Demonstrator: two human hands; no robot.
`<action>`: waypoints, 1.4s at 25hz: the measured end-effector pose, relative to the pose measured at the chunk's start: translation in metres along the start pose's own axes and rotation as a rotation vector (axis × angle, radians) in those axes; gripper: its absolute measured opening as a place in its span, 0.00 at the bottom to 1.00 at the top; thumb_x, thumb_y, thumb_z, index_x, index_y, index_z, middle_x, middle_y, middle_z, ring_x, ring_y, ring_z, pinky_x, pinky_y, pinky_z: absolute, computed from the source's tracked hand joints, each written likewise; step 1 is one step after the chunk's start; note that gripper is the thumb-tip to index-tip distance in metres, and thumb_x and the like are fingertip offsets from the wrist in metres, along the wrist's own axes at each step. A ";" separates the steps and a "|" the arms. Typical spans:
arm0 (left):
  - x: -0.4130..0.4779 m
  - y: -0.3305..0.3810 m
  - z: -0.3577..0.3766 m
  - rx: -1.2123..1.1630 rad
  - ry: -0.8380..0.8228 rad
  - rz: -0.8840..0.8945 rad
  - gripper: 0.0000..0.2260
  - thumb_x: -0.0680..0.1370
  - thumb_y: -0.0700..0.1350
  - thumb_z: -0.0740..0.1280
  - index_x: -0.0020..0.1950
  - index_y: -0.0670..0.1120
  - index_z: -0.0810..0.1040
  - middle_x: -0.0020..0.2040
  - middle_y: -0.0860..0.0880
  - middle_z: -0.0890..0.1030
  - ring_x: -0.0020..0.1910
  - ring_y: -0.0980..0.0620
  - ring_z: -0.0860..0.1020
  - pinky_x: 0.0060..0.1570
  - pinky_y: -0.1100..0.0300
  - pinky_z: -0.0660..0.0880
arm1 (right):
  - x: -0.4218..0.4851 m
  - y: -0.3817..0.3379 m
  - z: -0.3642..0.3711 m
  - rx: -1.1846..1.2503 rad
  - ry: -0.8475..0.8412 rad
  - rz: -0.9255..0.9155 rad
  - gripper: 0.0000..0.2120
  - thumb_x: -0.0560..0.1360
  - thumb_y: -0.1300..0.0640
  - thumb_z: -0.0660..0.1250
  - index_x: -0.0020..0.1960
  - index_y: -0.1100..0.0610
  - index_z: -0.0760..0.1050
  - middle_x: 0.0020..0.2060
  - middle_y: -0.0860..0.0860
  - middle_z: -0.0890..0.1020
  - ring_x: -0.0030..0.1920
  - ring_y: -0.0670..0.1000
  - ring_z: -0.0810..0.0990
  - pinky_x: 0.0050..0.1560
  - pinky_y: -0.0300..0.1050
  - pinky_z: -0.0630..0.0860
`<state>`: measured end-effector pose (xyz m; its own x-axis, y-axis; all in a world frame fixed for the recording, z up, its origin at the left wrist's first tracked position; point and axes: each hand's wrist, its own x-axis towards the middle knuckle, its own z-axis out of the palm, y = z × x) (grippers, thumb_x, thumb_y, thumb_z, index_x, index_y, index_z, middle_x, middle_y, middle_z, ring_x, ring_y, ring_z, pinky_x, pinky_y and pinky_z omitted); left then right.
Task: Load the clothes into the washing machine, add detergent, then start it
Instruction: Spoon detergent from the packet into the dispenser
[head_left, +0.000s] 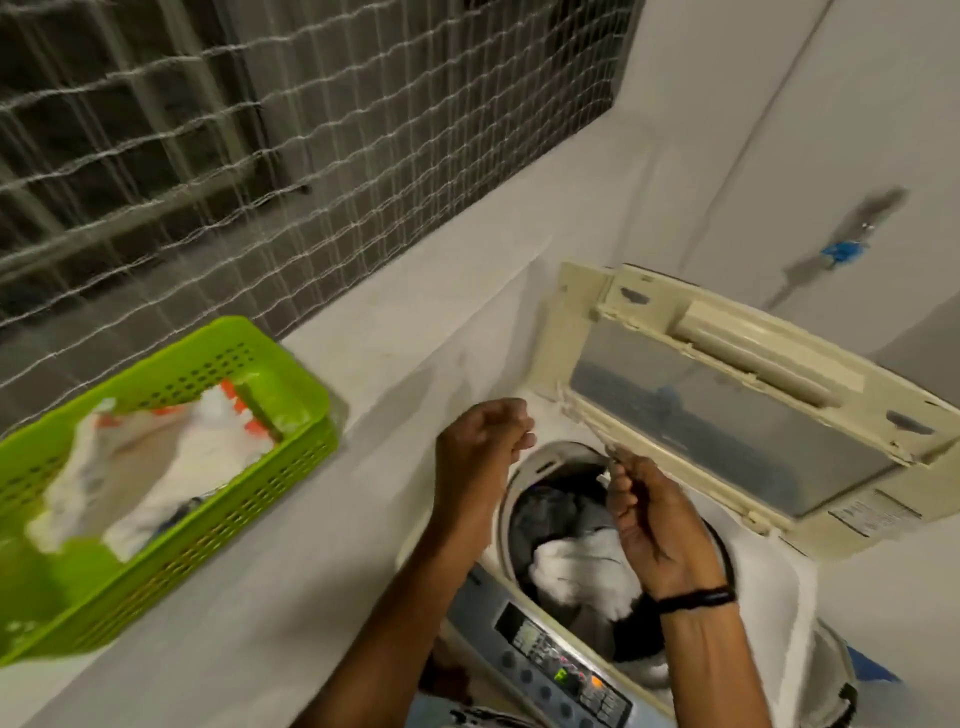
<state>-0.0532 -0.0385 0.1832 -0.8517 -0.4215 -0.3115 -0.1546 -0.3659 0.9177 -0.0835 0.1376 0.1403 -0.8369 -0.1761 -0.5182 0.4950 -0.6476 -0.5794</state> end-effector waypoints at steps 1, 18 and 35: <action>-0.014 0.017 -0.016 0.009 0.023 0.099 0.04 0.77 0.39 0.69 0.47 0.46 0.84 0.43 0.43 0.85 0.39 0.53 0.83 0.41 0.63 0.77 | -0.006 0.002 0.021 -0.060 -0.077 0.025 0.33 0.50 0.55 0.85 0.53 0.63 0.81 0.34 0.52 0.77 0.29 0.42 0.75 0.25 0.29 0.71; -0.113 0.110 -0.272 0.720 0.846 0.361 0.05 0.77 0.50 0.70 0.43 0.60 0.80 0.37 0.61 0.81 0.34 0.56 0.79 0.45 0.50 0.80 | -0.022 0.184 0.277 -1.880 -0.507 -1.079 0.16 0.65 0.55 0.58 0.39 0.60 0.82 0.36 0.59 0.83 0.41 0.65 0.79 0.36 0.43 0.60; -0.089 0.105 -0.265 0.653 0.841 0.400 0.03 0.77 0.48 0.70 0.46 0.56 0.82 0.39 0.57 0.83 0.38 0.52 0.82 0.39 0.62 0.72 | 0.001 0.177 0.305 -1.732 -0.601 -0.345 0.09 0.64 0.59 0.66 0.31 0.61 0.83 0.25 0.53 0.83 0.26 0.50 0.81 0.42 0.49 0.84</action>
<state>0.1395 -0.2593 0.2418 -0.3302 -0.9242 0.1917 -0.3887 0.3182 0.8647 -0.0674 -0.2033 0.2288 -0.7083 -0.6728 -0.2136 -0.3590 0.6038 -0.7117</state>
